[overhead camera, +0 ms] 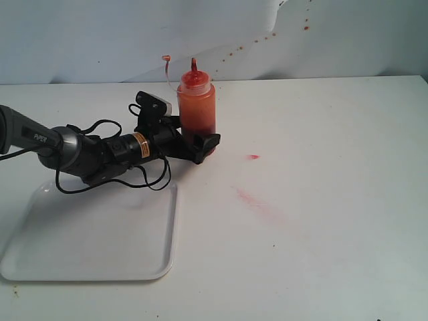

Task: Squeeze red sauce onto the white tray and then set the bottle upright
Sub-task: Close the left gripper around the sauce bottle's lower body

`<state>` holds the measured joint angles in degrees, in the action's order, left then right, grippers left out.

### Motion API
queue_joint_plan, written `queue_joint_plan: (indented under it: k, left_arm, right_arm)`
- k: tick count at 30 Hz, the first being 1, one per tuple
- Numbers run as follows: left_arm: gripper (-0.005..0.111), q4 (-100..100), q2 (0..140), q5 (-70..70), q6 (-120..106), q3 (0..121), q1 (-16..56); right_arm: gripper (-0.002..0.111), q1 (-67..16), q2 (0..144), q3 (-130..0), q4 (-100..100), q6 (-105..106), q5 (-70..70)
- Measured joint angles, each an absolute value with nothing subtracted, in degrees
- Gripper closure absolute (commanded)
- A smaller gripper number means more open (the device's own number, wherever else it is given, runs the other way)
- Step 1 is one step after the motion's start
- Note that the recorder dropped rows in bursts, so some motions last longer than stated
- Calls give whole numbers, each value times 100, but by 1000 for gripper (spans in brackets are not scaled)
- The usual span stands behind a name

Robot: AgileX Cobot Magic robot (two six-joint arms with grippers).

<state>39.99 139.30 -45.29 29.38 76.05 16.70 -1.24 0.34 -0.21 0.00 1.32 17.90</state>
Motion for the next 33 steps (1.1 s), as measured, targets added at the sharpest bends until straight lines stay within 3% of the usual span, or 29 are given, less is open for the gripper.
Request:
queue_joint_plan:
  k: [33]
  left_arm:
    - [2,3879,14232,-4740,2938,7871,1759]
  right_arm:
    - [108,-124,34,-21,0,132,1790]
